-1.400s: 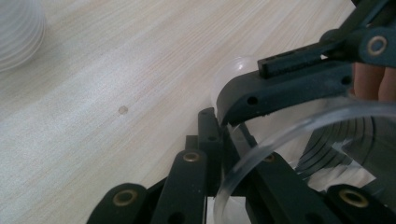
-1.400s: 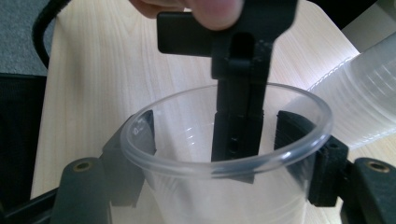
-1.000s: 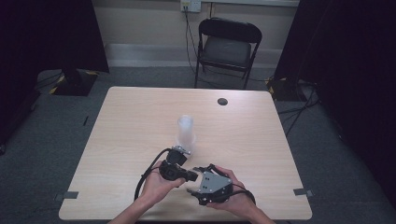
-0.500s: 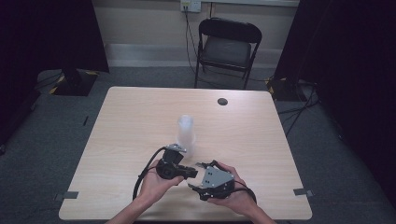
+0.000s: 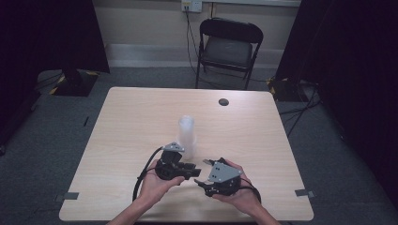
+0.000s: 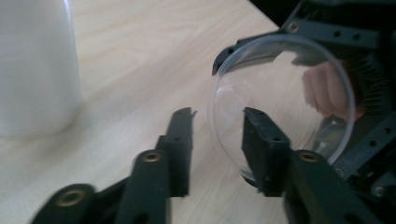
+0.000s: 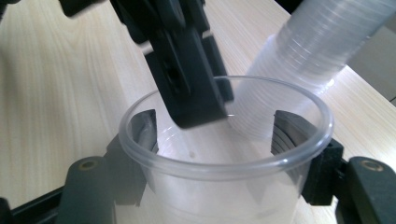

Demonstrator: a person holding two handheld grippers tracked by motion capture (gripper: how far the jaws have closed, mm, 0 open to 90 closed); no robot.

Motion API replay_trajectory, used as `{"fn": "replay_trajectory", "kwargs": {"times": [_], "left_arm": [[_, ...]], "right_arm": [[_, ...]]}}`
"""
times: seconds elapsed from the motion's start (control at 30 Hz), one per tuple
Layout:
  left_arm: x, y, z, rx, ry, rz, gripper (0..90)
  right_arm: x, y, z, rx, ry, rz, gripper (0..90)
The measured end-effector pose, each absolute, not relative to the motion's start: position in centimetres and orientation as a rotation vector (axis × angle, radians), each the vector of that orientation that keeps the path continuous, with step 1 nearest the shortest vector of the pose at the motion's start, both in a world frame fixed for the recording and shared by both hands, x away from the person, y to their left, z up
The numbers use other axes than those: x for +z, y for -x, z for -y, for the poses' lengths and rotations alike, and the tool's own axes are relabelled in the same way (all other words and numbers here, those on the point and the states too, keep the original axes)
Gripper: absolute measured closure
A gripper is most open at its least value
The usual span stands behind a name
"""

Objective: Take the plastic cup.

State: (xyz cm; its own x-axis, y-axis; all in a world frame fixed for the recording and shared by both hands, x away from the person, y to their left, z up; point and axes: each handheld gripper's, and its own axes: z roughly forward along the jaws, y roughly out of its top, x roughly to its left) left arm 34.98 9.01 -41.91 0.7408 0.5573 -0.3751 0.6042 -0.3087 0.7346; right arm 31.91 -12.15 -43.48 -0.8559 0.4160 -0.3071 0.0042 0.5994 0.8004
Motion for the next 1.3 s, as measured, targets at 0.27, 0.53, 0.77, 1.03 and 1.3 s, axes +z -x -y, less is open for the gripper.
{"fn": "replay_trajectory", "kwargs": {"times": [0.27, 0.53, 0.77, 1.03, 1.3], "left_arm": [[-41.5, -34.8, -9.2, 0.021, -1.936, -0.845, 46.8], [-41.3, -34.8, -9.7, 0.071, -1.893, -0.869, 37.8], [-41.4, -34.6, -9.9, 0.143, -1.910, -0.862, 31.8], [-41.8, -34.3, -11.0, 0.250, -1.926, -0.847, 27.9], [-42.6, -34.2, -12.0, 0.248, -1.932, -0.883, 27.5]], "right_arm": [[-43.6, -32.6, 13.1, 1.156, -0.421, -2.341, 31.6], [-43.6, -34.1, 15.0, 1.196, -0.564, -2.302, 31.7], [-43.2, -35.0, 16.2, 1.234, -0.646, -2.262, 31.7], [-43.0, -35.9, 16.9, 1.286, -0.734, -2.227, 31.9], [-42.5, -36.8, 17.5, 1.317, -0.794, -2.189, 31.8]]}}
